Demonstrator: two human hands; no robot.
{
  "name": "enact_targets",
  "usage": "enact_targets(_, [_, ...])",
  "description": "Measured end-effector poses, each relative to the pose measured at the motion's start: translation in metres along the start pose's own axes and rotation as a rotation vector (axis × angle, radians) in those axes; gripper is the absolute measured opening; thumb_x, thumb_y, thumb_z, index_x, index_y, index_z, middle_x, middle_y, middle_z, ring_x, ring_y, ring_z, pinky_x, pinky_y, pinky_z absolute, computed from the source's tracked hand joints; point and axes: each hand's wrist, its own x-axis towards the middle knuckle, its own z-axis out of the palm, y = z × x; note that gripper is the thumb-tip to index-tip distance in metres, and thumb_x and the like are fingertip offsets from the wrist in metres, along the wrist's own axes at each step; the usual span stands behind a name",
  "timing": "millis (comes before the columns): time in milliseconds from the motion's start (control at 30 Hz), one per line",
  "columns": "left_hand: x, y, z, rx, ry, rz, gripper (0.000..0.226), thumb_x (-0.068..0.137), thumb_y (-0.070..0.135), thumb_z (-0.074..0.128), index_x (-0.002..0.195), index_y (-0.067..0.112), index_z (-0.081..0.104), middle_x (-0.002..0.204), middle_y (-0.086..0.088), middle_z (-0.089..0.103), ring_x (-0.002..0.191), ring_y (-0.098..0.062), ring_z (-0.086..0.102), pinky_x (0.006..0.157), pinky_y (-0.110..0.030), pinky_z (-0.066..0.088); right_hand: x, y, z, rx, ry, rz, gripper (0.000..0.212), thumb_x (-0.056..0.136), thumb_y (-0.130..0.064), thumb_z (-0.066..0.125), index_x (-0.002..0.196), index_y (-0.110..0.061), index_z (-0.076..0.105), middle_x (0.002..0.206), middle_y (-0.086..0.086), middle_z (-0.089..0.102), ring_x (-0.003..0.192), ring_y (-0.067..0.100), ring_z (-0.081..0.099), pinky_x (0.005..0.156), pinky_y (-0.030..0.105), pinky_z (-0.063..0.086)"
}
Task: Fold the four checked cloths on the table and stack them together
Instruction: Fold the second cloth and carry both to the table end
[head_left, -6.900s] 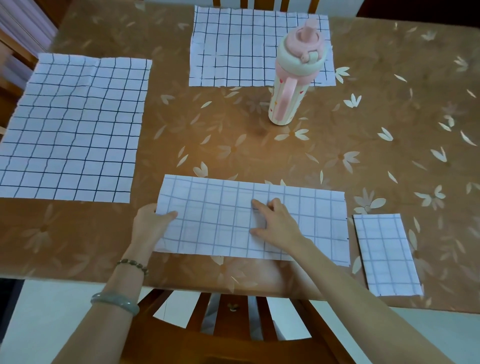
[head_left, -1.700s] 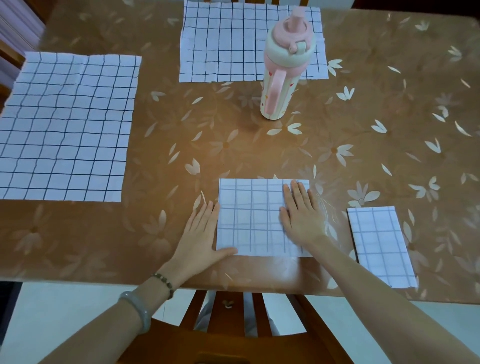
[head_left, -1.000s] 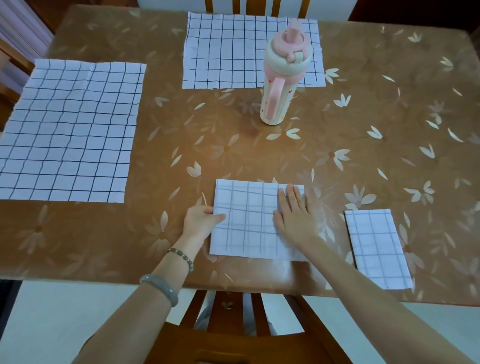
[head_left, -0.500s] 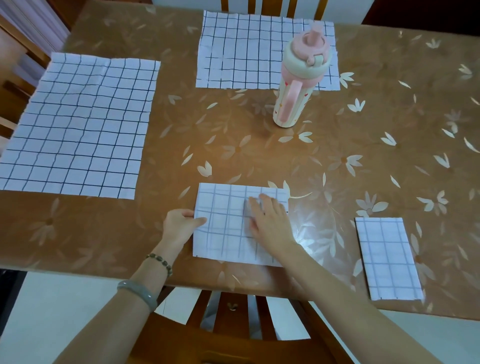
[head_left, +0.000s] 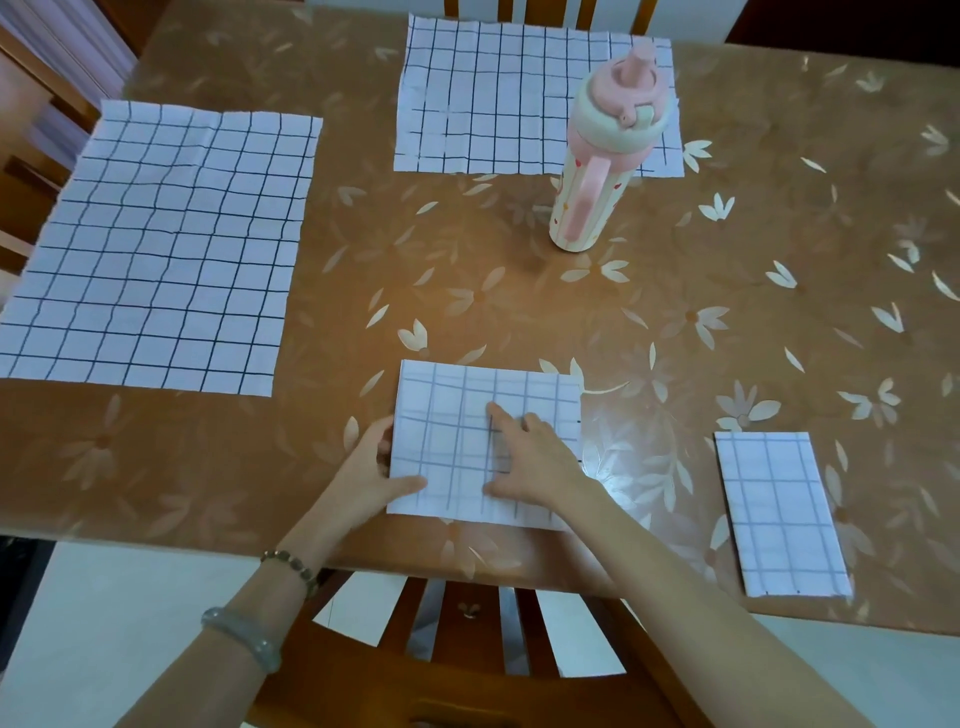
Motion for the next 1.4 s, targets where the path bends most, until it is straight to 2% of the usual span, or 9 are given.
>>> enact_targets(100, [-0.013,0.001,-0.001,0.034,-0.133,0.059,0.088,0.081,0.013,0.075,0.146,0.03,0.018,0.125,0.02,0.031,0.113,0.004,0.035,0.091,-0.009,0.031,0.002,-0.003,0.0,-0.038,-0.033,0.012,0.112,0.064,-0.04,0.079,0.148,-0.033,0.004,0.121,0.009,0.037,0.11,0.028,0.043,0.084,0.039,0.048])
enact_targets(200, [-0.015,0.007,-0.002,0.015,-0.157,0.086,0.09,0.081,0.012,0.073,0.143,0.04,0.014,0.124,0.02,0.036,0.119,0.0,0.036,0.102,-0.018,0.029,0.004,-0.007,-0.003,-0.053,-0.057,0.044,0.123,0.061,-0.038,0.083,0.148,-0.033,-0.003,0.122,0.011,0.038,0.109,0.029,0.046,0.085,0.041,0.048])
enact_targets(333, [-0.021,0.023,0.0,-0.022,-0.174,0.107,0.098,0.079,0.006,0.071,0.148,0.041,0.011,0.126,0.012,0.048,0.114,-0.005,0.052,0.077,-0.008,0.046,0.008,-0.015,-0.007,-0.092,-0.094,0.082,0.133,0.059,-0.037,0.086,0.148,-0.034,-0.013,0.124,0.012,0.039,0.11,0.031,0.048,0.077,0.04,0.045])
enact_targets(700, [-0.042,0.069,0.038,0.013,-0.108,0.185,0.098,0.08,0.001,0.066,0.148,0.044,0.01,0.107,0.009,0.055,0.087,-0.013,0.064,0.063,-0.021,0.055,0.014,-0.021,-0.009,-0.15,-0.158,0.166,0.137,0.06,-0.041,0.086,0.144,-0.039,-0.022,0.122,0.011,0.04,0.11,0.031,0.05,0.075,0.04,0.043])
enact_targets(833, [-0.039,0.076,0.06,0.083,-0.074,0.198,0.099,0.079,0.003,0.062,0.147,0.049,0.007,0.123,-0.004,0.052,0.105,-0.024,0.06,0.055,-0.01,0.041,0.013,-0.015,-0.011,-0.118,-0.116,0.145,0.109,0.065,-0.037,0.079,0.146,-0.032,0.006,0.113,0.006,0.045,0.103,0.029,0.055,0.075,0.037,0.046])
enact_targets(967, [-0.04,0.081,0.074,0.121,-0.075,0.189,0.1,0.079,0.006,0.061,0.146,0.051,0.003,0.099,0.002,0.049,0.069,-0.009,0.054,0.051,-0.012,0.04,0.016,-0.015,-0.023,-0.12,-0.153,0.117,0.058,0.076,-0.031,0.066,0.128,-0.02,0.042,0.101,0.0,0.056,0.097,0.025,0.059,0.074,0.035,0.047])
enact_targets(1167, [-0.041,0.074,0.07,0.054,-0.017,0.182,0.103,0.075,0.005,0.067,0.148,0.045,0.007,0.118,0.003,0.052,0.097,-0.015,0.06,0.073,-0.024,0.054,0.018,-0.015,-0.026,-0.135,-0.177,0.127,0.127,0.067,-0.036,0.08,0.143,-0.038,-0.022,0.087,0.001,0.056,0.083,0.026,0.059,0.071,0.035,0.046])
enact_targets(1267, [-0.044,0.075,0.067,0.052,-0.015,0.194,0.102,0.074,0.005,0.068,0.149,0.042,0.009,0.126,0.0,0.052,0.108,-0.019,0.058,0.084,-0.037,0.056,0.019,-0.017,-0.025,-0.112,-0.166,0.135,0.132,0.068,-0.034,0.081,0.141,-0.041,-0.029,0.076,0.0,0.05,0.082,0.026,0.059,0.073,0.036,0.049])
enact_targets(1400, [-0.04,0.077,0.075,0.08,-0.021,0.181,0.101,0.073,0.009,0.065,0.148,0.046,0.008,0.121,-0.001,0.053,0.094,-0.017,0.062,0.074,-0.031,0.057,0.017,0.0,-0.028,0.124,-0.199,0.102,0.126,0.07,-0.029,0.08,0.144,-0.039,-0.022,0.092,0.001,0.056,0.094,0.025,0.059,0.082,0.035,0.048])
